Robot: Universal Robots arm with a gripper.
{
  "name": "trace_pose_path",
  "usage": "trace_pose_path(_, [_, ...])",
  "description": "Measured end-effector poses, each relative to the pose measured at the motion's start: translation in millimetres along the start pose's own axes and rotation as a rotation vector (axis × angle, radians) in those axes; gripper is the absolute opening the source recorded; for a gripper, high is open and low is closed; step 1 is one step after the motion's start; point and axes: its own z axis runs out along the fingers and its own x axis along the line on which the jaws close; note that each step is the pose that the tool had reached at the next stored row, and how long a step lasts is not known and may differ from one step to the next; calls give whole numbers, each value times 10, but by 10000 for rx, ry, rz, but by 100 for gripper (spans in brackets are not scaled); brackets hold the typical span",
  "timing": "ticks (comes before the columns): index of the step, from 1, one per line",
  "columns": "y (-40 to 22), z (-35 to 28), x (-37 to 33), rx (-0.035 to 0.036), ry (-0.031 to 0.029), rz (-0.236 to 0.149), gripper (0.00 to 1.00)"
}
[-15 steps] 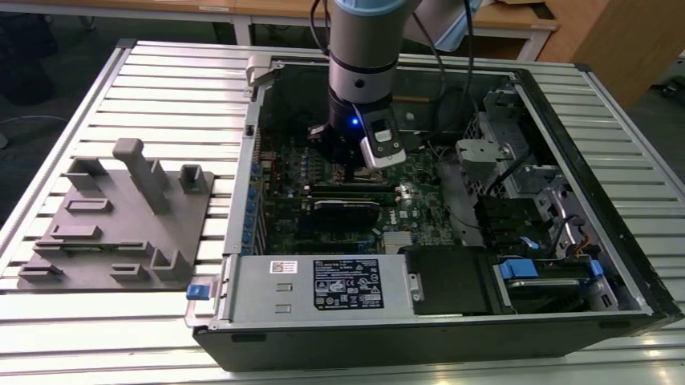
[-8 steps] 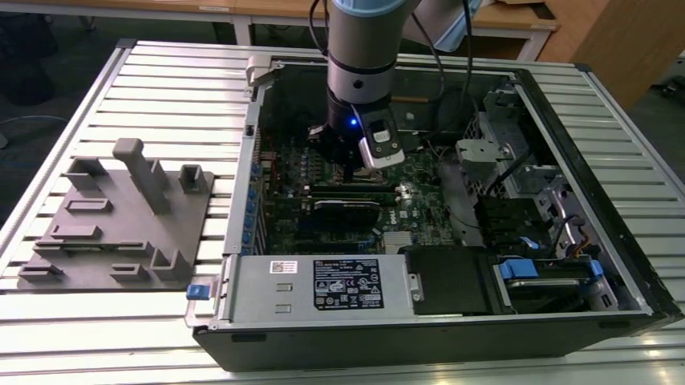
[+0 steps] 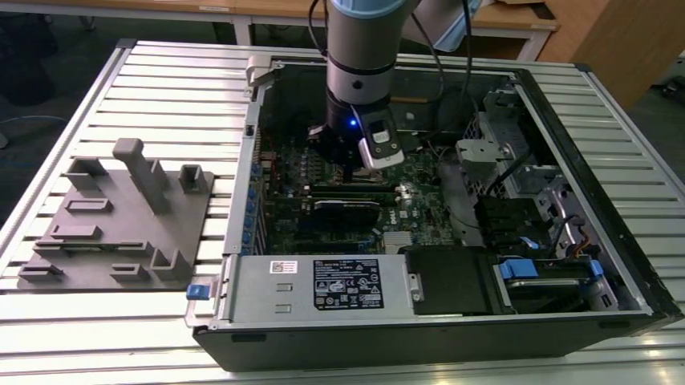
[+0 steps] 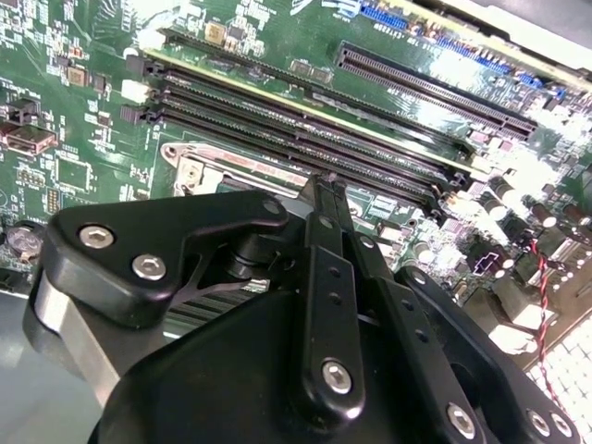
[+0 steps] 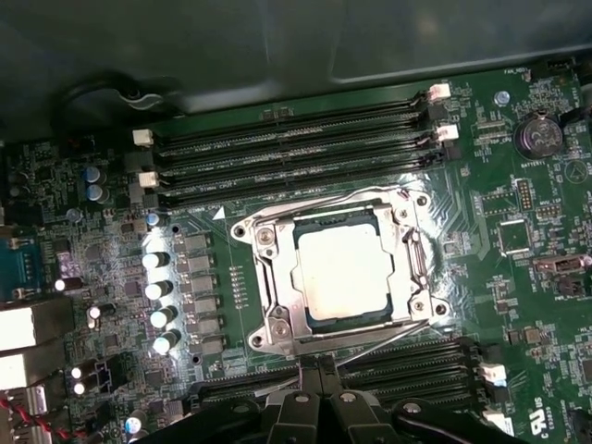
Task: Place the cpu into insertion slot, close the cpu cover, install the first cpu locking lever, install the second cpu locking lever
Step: 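Install the second cpu locking lever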
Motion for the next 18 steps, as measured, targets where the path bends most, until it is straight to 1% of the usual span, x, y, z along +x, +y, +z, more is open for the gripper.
trace_pose_path(1, [0, 3, 1, -30, 7, -48, 10])
trace_pose_path(2, [0, 6, 2, -38, 11, -97, 10])
trace_pose_path(6, [-3, 26, 6, -42, 19, -241, 10])
trace_pose_path(10, [-10, 43, 20, -39, 24, -307, 10])
trace_pose_path(16, [-22, 62, 75, -42, 25, -338, 10])
trace_pose_path(18, [-25, 79, 81, -42, 25, -352, 10])
